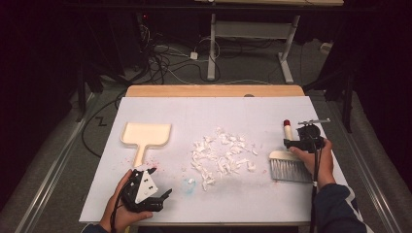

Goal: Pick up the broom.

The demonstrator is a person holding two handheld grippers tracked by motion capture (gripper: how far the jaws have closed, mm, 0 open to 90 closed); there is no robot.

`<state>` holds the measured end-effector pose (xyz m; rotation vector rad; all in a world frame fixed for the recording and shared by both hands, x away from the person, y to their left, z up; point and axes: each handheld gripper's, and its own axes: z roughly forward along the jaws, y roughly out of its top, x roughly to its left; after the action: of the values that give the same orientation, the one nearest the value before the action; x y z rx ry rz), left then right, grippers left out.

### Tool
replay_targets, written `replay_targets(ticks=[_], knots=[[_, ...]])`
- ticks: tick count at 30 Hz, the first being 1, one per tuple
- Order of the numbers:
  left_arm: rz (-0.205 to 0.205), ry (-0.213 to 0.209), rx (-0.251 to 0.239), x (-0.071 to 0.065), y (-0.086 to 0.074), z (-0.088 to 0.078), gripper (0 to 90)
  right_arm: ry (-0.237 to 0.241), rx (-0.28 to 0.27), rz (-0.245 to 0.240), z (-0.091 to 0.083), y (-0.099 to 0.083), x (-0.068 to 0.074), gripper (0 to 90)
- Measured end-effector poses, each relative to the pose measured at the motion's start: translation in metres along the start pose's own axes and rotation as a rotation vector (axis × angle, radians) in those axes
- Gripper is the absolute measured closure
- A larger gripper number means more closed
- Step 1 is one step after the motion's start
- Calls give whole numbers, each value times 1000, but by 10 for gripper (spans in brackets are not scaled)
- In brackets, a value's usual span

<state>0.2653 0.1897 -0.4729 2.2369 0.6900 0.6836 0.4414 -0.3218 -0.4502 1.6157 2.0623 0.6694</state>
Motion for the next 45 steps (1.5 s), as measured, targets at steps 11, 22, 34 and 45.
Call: replay_targets(ticks=[11,22,34,45], knots=[[10,8,-16,-2,4,0,161,-11,64,-42,15,13,10,667],[25,-16,-1,-4,5,4,161,32,48,-53,17,13,7,712],[11,-21,17,-4,3,7,161,74,-47,-68,4,8,1,713],[12,-15,24,-5,2,4,161,138,-306,-92,-43,-7,-1,713]])
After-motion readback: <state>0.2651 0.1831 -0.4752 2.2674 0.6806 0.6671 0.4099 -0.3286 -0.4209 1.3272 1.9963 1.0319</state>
